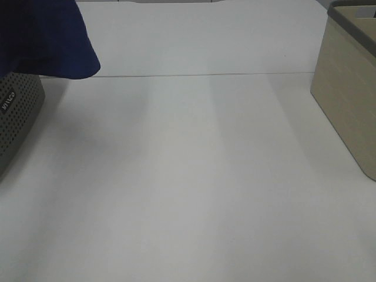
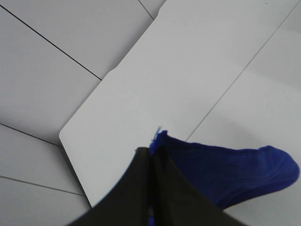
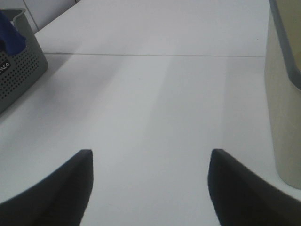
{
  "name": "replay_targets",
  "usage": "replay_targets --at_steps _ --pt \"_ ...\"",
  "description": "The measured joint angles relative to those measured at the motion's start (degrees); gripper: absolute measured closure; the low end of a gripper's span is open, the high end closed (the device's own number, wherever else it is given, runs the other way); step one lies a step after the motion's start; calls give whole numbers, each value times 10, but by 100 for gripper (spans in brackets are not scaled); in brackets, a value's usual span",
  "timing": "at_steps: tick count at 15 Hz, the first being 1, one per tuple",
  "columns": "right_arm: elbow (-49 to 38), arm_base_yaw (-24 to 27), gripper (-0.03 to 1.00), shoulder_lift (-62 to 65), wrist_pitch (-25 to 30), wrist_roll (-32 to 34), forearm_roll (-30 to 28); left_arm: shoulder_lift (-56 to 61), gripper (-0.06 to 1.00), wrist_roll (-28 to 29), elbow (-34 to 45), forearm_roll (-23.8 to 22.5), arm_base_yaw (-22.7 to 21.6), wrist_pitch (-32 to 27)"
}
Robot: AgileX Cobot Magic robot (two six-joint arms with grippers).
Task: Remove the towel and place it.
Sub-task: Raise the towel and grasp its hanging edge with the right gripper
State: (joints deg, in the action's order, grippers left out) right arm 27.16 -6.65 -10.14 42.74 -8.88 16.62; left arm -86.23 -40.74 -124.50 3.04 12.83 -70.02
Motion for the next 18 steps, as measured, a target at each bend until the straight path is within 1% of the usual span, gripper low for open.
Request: replay_targets --at_steps 2,3,4,5,6,7,8,9,10,11,12,13,14,15,16,17,18 --pt "0 0 28 -96 -51 -84 61 0 94 -5 0 25 1 0" --pt "0 0 28 -145 -78 -142 111 0 94 -14 0 41 1 -1" --pt "0 0 28 -173 -93 -170 141 0 94 -20 0 49 1 -1" --pt "0 0 28 -229 -117 -252 202 0 94 -38 0 66 1 -2" --pt "1 0 28 -327 -138 -451 352 -1 94 -72 0 91 1 -2" --pt "1 0 28 -352 -138 -509 400 -2 94 -79 0 95 1 -2" --pt "1 0 28 -401 -136 -620 505 -5 94 -98 -1 105 1 -2" --pt "1 0 28 -443 -120 -735 602 -7 94 -120 -1 117 1 -2" --pt "1 0 28 -484 -92 -850 700 -10 94 -148 -1 132 1 -2" --pt "2 0 28 -525 -49 -969 780 -13 94 -173 -1 148 1 -3" --pt "5 0 28 -546 -25 -1016 796 -13 94 -185 -1 157 1 -3" --pt "20 0 28 -583 15 -1066 811 -14 94 -205 -1 175 1 -4" --pt "45 0 28 -623 40 -1082 819 -14 94 -226 -1 195 1 -4" --pt "103 0 28 -692 72 -1078 825 -18 94 -273 -1 230 1 -5" --pt "133 -2 28 -727 91 -1077 827 -21 94 -297 -1 248 1 -5" --pt "158 -12 28 -756 101 -1075 831 -23 94 -316 -1 264 1 -4" --pt "170 -21 28 -771 103 -1075 831 -25 94 -320 -1 273 1 -3"
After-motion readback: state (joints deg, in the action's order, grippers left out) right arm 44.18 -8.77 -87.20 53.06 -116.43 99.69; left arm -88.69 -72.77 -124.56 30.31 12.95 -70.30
